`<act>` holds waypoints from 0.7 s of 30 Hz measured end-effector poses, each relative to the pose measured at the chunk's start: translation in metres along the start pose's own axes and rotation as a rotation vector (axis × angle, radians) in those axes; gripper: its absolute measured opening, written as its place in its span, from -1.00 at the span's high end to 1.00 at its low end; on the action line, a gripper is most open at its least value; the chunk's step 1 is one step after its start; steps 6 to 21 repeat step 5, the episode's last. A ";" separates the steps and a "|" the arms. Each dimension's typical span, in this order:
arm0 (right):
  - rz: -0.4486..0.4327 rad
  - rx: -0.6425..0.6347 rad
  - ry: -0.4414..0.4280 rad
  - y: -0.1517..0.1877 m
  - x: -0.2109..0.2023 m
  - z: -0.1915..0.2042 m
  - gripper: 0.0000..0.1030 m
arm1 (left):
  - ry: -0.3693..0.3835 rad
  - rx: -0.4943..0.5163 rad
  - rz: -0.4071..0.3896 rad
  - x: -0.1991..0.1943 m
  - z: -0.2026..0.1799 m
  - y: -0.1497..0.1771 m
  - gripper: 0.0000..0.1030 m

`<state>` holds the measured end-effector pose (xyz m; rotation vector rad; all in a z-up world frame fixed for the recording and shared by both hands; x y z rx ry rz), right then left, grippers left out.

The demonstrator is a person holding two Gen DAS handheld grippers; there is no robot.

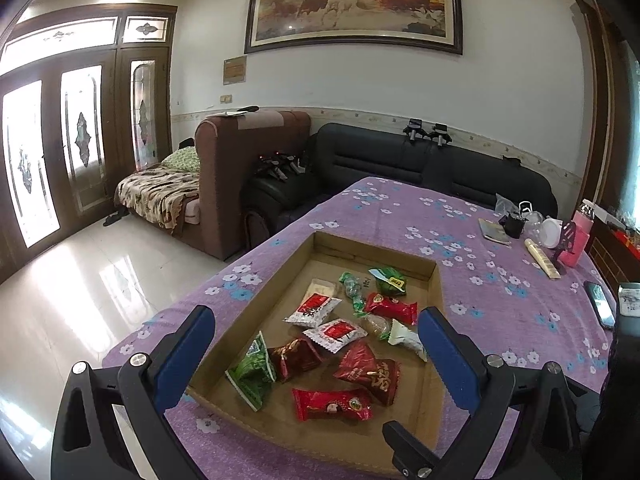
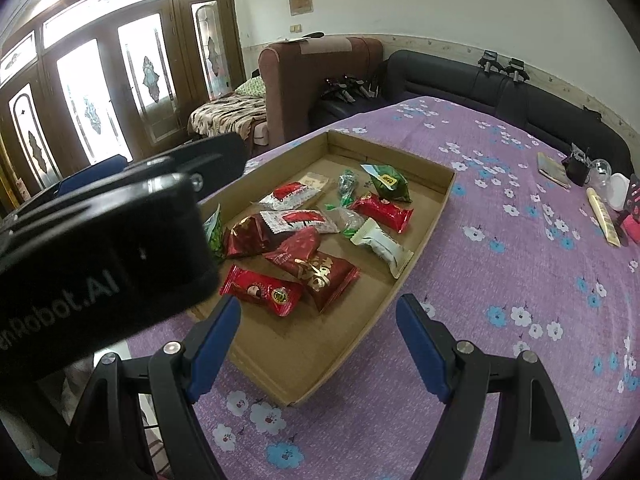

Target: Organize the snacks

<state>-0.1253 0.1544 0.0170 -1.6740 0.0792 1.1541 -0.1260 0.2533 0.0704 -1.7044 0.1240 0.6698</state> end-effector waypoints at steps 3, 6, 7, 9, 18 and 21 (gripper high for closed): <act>-0.009 0.005 0.016 -0.002 -0.002 -0.005 -0.55 | 0.000 0.004 0.009 0.003 -0.004 -0.002 -0.99; -0.016 0.023 0.026 -0.002 -0.005 -0.014 -0.55 | 0.008 0.008 0.025 0.006 -0.008 -0.003 -0.99; -0.016 0.023 0.026 -0.002 -0.005 -0.014 -0.55 | 0.008 0.008 0.025 0.006 -0.008 -0.003 -0.99; -0.016 0.023 0.026 -0.002 -0.005 -0.014 -0.55 | 0.008 0.008 0.025 0.006 -0.008 -0.003 -0.99; -0.016 0.023 0.026 -0.002 -0.005 -0.014 -0.55 | 0.008 0.008 0.025 0.006 -0.008 -0.003 -0.99; -0.016 0.023 0.026 -0.002 -0.005 -0.014 -0.55 | 0.008 0.008 0.025 0.006 -0.008 -0.003 -0.99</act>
Point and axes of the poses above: each gripper's, at about its wrist camera, not at the fingertips, and x roughly the way its jaws point, z to its left, y to its underside, the point moved 8 cm from there along x, roughly the way its jaws point, and after that the axes turned 3 degrees about y, right-handed, at the moved point
